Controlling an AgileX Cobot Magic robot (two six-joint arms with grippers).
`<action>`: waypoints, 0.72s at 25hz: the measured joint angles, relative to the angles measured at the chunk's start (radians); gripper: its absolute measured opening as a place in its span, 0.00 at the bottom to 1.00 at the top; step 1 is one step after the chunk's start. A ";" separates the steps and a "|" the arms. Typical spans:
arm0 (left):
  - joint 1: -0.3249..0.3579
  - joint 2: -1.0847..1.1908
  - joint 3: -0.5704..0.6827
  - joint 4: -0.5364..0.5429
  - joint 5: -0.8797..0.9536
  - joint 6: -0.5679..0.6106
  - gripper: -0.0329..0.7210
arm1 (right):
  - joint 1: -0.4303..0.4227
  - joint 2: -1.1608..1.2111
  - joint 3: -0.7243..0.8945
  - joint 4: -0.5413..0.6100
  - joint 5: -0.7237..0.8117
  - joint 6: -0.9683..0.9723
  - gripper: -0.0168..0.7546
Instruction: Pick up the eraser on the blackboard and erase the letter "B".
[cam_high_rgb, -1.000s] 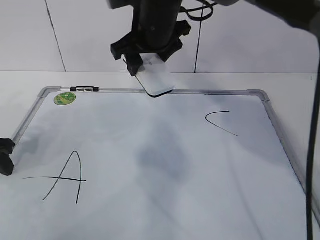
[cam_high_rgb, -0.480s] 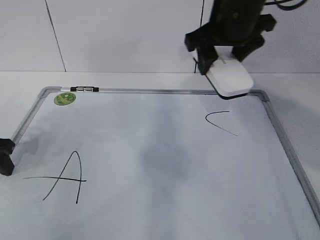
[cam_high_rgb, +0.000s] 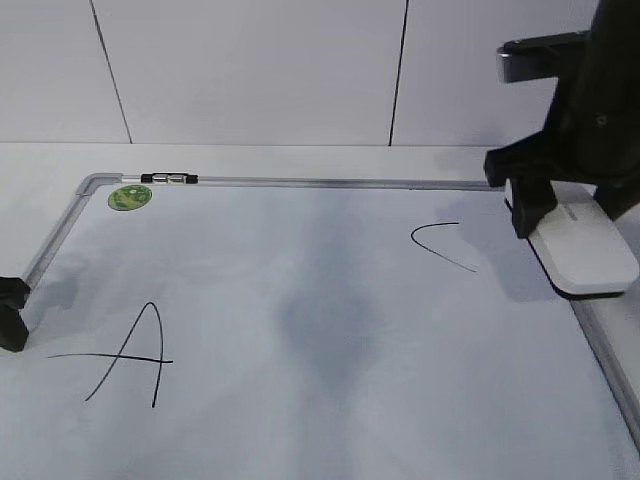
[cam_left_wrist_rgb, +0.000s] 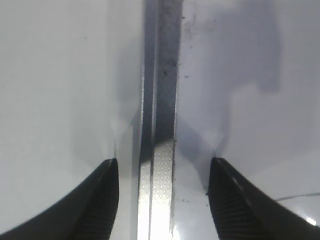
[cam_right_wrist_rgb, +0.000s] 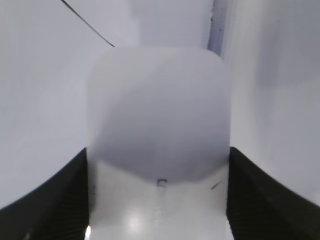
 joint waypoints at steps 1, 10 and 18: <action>0.000 0.000 0.000 0.000 0.000 0.000 0.62 | -0.002 -0.014 0.034 -0.012 -0.008 0.008 0.74; 0.000 0.000 0.000 0.000 0.000 0.000 0.62 | -0.075 -0.027 0.233 0.018 -0.181 0.024 0.74; 0.000 0.000 0.000 -0.001 0.002 0.000 0.62 | -0.186 0.052 0.243 0.110 -0.256 -0.131 0.74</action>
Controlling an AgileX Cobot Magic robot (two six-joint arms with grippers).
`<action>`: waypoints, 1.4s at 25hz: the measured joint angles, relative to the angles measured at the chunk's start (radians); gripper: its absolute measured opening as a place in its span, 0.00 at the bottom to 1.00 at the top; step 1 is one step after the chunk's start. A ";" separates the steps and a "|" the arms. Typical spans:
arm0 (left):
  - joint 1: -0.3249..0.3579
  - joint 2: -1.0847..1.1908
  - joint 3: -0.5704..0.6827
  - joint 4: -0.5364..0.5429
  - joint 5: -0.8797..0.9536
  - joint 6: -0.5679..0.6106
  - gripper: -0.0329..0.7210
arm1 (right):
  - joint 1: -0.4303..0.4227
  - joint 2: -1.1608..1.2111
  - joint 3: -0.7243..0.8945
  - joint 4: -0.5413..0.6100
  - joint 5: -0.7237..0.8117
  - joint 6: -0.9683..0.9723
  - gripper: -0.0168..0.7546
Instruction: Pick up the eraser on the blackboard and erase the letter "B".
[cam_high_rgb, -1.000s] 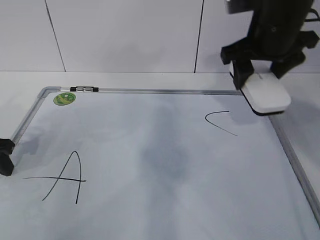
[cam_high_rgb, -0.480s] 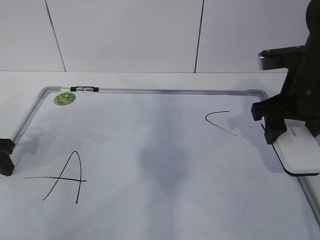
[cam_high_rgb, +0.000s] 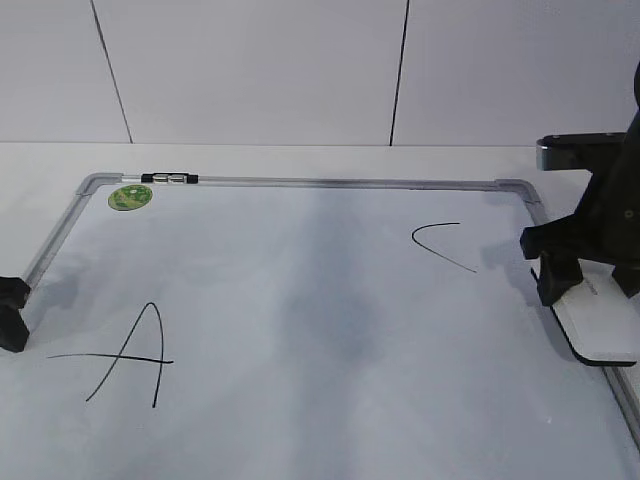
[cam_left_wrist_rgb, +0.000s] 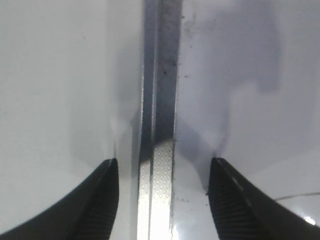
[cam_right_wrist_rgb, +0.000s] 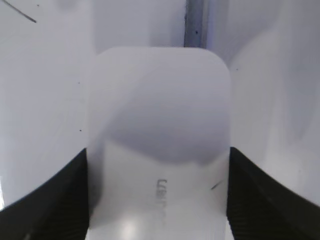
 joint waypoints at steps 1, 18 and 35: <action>0.000 0.000 0.000 0.000 0.000 0.000 0.62 | 0.000 0.011 0.001 -0.003 -0.007 -0.005 0.74; 0.000 0.000 0.000 -0.002 0.000 0.000 0.62 | 0.000 0.131 -0.067 0.038 -0.066 -0.001 0.74; 0.000 0.000 0.000 -0.002 0.000 0.000 0.62 | 0.000 0.182 -0.118 -0.016 0.030 0.014 0.74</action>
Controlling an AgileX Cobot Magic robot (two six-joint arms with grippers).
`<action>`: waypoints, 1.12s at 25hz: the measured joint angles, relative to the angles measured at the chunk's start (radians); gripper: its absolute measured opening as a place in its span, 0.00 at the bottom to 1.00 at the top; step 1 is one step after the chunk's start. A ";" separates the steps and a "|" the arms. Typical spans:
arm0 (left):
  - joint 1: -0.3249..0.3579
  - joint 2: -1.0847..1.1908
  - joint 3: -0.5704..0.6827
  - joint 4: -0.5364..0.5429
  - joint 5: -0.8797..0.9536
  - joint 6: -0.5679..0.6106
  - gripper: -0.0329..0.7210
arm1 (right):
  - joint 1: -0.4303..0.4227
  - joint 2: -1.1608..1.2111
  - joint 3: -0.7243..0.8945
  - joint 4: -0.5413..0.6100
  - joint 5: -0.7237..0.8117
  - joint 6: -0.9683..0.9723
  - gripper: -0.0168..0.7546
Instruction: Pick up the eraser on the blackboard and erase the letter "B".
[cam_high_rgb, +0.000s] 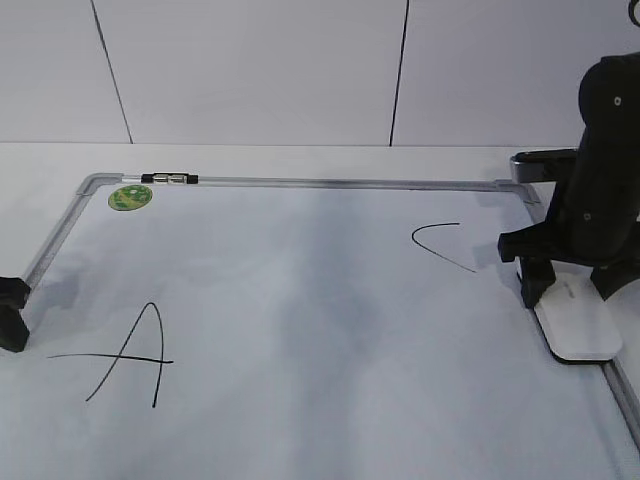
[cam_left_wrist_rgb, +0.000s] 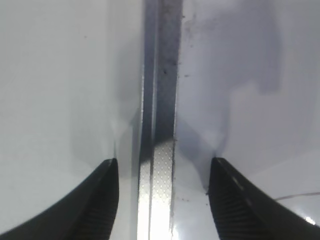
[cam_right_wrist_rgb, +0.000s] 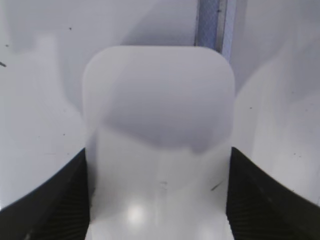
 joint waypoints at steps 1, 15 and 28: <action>0.000 0.000 0.000 0.000 0.000 0.000 0.62 | 0.000 0.002 0.000 0.000 0.000 0.002 0.74; 0.000 0.000 0.000 0.000 0.000 0.000 0.62 | 0.000 0.006 -0.002 0.006 -0.002 0.003 0.77; 0.000 0.000 0.000 0.000 0.001 0.000 0.62 | -0.004 0.020 -0.044 0.055 -0.008 -0.058 0.78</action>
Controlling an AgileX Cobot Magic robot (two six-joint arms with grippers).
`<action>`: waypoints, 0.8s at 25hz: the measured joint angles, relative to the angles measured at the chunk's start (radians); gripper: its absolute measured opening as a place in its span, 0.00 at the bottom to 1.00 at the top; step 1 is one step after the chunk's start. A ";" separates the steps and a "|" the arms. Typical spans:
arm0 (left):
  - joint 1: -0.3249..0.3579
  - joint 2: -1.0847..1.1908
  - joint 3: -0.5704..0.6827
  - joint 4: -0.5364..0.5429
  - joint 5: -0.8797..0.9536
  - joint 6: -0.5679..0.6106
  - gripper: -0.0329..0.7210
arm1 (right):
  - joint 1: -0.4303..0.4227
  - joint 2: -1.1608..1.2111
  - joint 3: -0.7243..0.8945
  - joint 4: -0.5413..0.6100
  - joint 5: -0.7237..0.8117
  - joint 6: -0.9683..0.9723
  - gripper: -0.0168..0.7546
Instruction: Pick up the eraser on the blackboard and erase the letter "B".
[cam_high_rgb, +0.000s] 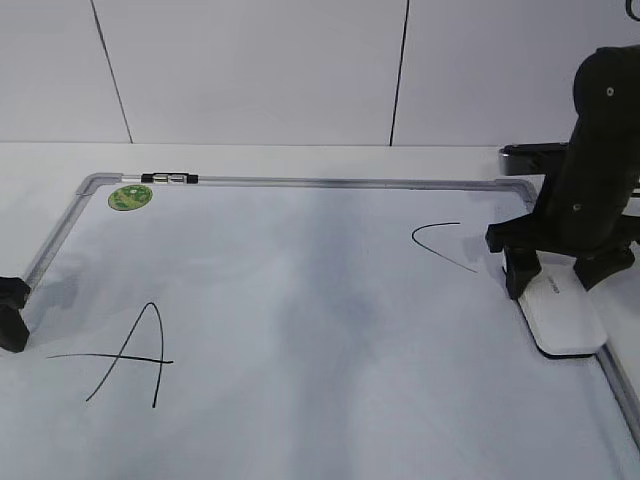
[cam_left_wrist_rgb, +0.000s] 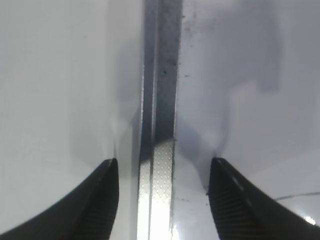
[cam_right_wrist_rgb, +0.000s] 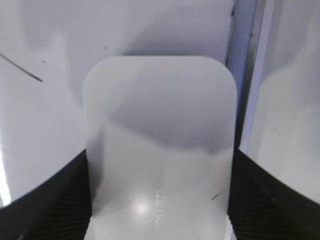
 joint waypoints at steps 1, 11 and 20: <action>0.000 0.000 0.000 0.000 0.000 0.000 0.62 | 0.000 0.005 -0.013 0.000 0.010 -0.002 0.78; 0.000 0.000 0.000 0.000 0.002 0.000 0.62 | 0.000 0.009 -0.036 -0.053 0.070 0.017 0.78; 0.000 0.000 0.000 0.000 0.002 0.000 0.62 | 0.000 0.011 -0.036 -0.024 0.083 0.028 0.79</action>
